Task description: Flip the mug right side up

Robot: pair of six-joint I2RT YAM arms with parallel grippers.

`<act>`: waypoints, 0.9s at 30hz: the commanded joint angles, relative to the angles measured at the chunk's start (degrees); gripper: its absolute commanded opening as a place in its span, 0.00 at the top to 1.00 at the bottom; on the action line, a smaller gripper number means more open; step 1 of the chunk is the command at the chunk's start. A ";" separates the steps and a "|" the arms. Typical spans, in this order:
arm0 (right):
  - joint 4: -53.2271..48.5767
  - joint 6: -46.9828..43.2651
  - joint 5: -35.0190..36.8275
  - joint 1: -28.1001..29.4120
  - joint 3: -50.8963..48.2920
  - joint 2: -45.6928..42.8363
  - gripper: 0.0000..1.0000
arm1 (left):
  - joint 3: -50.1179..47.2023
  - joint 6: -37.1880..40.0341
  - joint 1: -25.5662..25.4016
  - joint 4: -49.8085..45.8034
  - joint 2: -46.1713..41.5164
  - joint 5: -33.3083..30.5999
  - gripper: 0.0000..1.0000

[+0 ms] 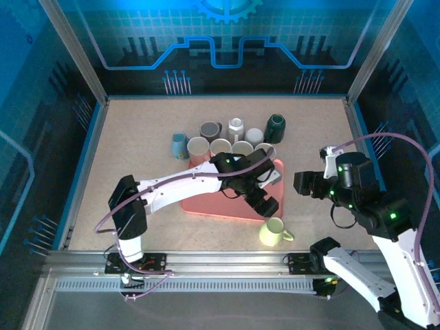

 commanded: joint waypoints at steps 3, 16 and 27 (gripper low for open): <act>-4.18 3.68 1.71 -1.08 -0.98 -1.60 0.28 | 3.60 -30.97 0.47 -0.19 1.56 6.35 0.04; -1.51 8.92 4.95 -1.23 -8.04 -7.16 0.29 | 16.59 -46.61 1.72 -26.30 17.87 15.86 0.01; -4.75 11.33 -0.05 -1.20 -10.76 -13.58 0.28 | 5.36 -59.75 2.11 -6.90 15.23 22.57 0.01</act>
